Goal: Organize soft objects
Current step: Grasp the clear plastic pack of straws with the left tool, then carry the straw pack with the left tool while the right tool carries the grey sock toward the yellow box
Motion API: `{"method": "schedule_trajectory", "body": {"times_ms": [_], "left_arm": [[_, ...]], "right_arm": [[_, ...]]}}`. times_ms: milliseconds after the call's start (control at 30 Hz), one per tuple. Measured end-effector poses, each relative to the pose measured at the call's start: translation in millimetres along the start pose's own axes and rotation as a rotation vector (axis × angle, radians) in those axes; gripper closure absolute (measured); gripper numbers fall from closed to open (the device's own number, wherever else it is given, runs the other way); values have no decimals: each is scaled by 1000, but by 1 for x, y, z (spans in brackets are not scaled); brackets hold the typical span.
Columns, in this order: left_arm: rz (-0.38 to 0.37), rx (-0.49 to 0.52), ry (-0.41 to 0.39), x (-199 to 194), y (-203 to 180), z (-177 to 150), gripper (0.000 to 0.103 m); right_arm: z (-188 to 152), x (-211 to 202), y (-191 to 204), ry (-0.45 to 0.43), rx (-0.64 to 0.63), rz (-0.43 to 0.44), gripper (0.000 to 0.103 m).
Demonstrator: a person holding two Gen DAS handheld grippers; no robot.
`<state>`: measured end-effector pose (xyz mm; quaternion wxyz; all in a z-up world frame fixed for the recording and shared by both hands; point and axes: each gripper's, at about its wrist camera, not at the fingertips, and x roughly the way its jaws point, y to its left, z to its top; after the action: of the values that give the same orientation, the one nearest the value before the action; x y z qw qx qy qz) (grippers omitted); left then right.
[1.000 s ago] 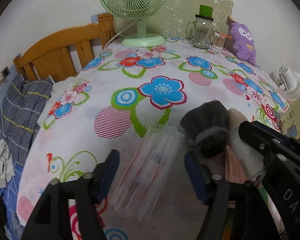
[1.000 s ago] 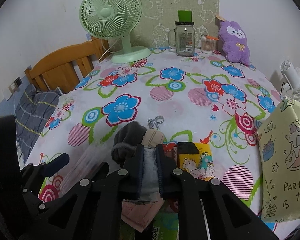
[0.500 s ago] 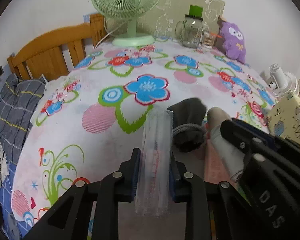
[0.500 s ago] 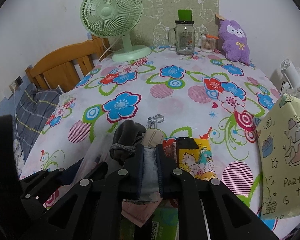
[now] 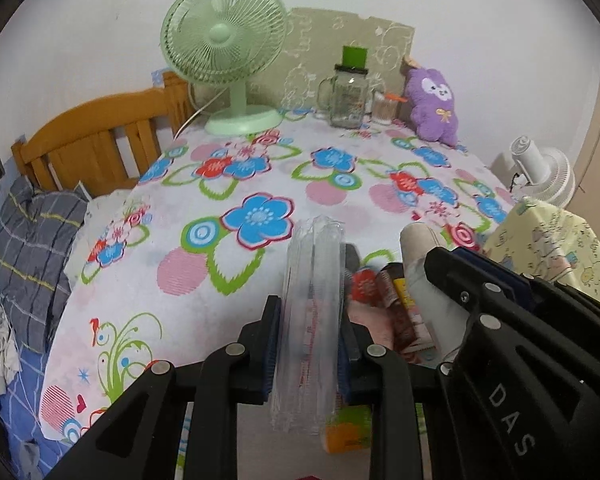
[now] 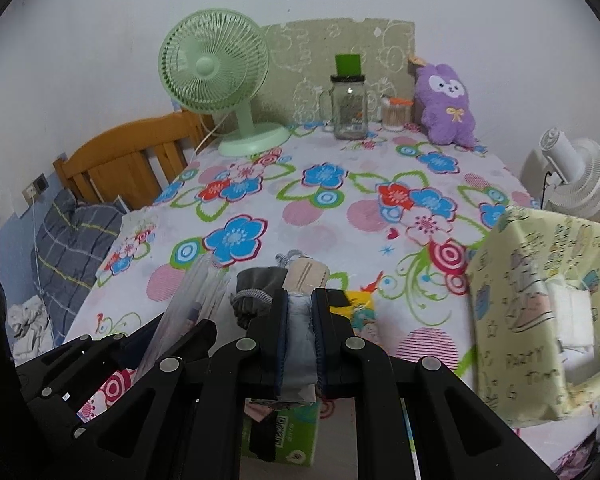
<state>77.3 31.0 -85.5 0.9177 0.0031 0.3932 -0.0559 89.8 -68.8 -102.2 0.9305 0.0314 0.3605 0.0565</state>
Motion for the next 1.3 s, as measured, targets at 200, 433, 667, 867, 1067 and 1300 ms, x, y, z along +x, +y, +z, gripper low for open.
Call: {"method": "schedule_trajectory", "body": {"times_ms": [200, 433, 667, 867, 1067, 1300], "left_arm": [[-10, 13, -46, -22, -15, 5, 80], [-10, 23, -85, -42, -28, 9, 80], [-24, 21, -114, -58, -40, 14, 80], [-19, 21, -143, -69, -54, 18, 80], [-35, 9, -164, -73, -73, 19, 80], [-70, 45, -185, -75, -103, 23, 80]], "right_arm": [[4, -27, -10, -50, 12, -1, 88], [8, -54, -17, -94, 10, 2, 88], [15, -76, -25, -128, 7, 3, 88], [20, -90, -34, -155, -10, 5, 88], [21, -100, -51, -181, -13, -14, 88], [21, -112, -79, -205, 8, -59, 88]]}}
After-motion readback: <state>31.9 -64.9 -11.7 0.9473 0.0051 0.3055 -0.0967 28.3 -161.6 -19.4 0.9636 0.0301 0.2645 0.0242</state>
